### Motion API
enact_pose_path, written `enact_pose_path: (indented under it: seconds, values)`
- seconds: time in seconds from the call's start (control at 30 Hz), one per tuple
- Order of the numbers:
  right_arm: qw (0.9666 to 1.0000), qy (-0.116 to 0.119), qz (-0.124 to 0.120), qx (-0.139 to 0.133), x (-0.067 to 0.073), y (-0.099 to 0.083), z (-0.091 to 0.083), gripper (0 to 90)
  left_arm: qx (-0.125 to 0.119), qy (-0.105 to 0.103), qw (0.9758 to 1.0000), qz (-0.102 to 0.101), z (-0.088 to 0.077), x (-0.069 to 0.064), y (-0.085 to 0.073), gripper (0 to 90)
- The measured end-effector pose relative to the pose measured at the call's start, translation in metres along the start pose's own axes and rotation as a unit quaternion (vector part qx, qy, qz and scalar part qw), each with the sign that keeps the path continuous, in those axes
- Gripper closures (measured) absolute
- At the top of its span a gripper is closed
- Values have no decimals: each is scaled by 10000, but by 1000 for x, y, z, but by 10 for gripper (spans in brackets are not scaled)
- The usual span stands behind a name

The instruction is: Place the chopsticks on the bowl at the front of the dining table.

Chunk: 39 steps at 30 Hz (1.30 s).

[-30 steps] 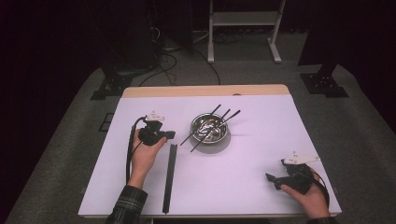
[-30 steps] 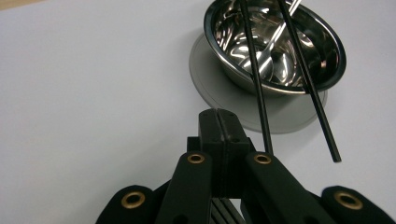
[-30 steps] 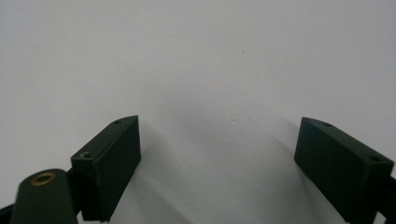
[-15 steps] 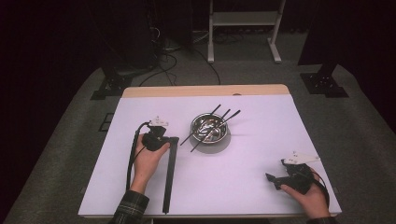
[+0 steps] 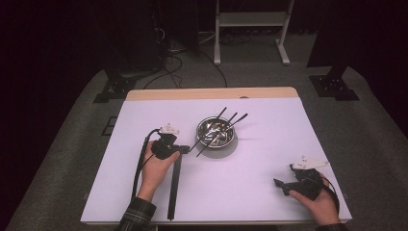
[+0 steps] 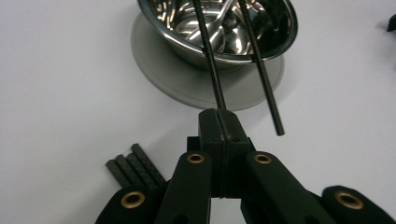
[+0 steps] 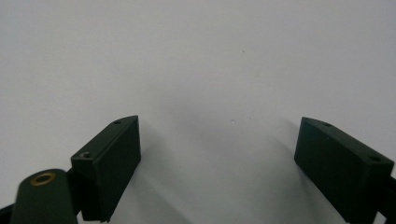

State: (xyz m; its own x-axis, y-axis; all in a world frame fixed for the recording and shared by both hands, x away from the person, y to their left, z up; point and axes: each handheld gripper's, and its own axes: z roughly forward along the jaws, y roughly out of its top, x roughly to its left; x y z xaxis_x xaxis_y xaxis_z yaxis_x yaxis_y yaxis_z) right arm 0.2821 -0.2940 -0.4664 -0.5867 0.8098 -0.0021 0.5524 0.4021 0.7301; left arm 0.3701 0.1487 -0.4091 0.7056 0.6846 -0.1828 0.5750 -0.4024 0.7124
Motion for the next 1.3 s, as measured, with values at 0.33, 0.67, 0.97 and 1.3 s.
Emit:
enact_pose_path:
  seconds: [0.33, 0.67, 0.97, 1.3]
  values:
    - [10000, 2, -4, 5, 0, 0, 0, 127, 117, -174, 9997, 126, 10, -15, 0, 900]
    - [10000, 1, -5, 5, 0, 0, 0, 127, 153, -366, 9989, 260, 16, -28, 3, 900]
    - [10000, 0, -4, 3, 0, 0, 0, 126, 71, -246, 9995, 204, 7, -22, 5, 900]
    - [10000, 1, -5, 7, 0, 0, 0, 126, -203, -377, 9989, 170, 0, -21, 28, 900]
